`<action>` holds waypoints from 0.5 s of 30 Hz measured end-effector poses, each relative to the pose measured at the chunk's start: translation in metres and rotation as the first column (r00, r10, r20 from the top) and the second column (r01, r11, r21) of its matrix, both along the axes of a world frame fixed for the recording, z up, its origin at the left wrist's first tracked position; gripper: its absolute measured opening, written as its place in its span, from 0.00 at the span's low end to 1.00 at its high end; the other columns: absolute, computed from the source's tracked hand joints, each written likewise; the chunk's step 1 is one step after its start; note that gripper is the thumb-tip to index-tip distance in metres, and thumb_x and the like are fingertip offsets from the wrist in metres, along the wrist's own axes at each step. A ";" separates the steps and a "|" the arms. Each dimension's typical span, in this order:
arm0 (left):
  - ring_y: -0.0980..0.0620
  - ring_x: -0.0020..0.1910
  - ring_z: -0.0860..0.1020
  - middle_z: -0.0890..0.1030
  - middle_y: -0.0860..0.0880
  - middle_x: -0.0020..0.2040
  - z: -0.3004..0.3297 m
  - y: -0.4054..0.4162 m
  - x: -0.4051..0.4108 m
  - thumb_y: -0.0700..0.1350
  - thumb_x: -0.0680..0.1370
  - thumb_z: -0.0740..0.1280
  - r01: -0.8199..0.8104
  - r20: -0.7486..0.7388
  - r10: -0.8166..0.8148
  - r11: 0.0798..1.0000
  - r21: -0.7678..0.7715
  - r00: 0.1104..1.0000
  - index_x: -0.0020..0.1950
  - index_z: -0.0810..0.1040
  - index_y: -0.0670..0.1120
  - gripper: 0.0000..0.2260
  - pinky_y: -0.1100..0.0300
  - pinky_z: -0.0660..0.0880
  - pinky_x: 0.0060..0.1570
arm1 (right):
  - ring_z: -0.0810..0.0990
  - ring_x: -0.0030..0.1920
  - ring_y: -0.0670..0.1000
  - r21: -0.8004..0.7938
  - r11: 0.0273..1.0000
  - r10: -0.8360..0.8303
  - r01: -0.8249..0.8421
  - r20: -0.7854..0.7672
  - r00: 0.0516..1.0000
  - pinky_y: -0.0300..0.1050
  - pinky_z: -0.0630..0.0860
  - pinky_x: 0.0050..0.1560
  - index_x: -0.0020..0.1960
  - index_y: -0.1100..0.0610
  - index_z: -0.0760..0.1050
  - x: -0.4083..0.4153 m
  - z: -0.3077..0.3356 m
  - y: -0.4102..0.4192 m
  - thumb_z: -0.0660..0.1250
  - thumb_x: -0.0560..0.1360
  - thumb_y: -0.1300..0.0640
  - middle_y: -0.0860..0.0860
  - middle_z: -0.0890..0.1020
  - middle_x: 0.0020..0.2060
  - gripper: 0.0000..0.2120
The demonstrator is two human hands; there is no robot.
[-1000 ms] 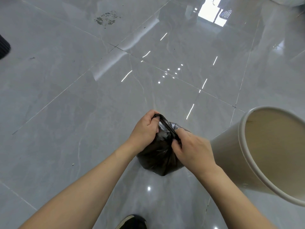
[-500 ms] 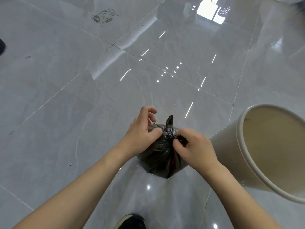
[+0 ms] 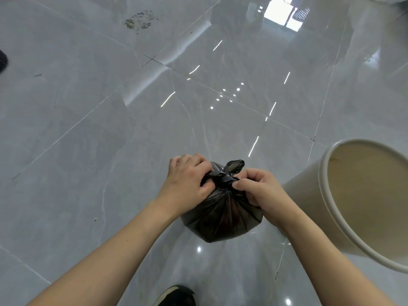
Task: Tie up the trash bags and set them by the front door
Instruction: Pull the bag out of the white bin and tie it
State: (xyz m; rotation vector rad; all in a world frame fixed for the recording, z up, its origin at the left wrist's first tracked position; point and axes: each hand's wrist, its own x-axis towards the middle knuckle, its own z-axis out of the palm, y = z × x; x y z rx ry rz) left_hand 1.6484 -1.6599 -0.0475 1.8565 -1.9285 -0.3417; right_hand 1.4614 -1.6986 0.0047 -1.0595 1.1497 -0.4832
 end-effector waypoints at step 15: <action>0.51 0.48 0.70 0.69 0.57 0.45 -0.010 -0.010 0.004 0.50 0.73 0.60 0.000 -0.020 0.002 0.992 0.125 1.000 0.44 0.70 0.52 0.04 0.55 0.60 0.55 | 0.82 0.44 0.48 -0.123 0.987 0.059 -0.105 -0.332 0.941 0.40 0.77 0.49 0.48 0.55 0.79 0.012 -0.014 -0.001 0.65 0.78 0.61 0.50 0.84 0.42 0.05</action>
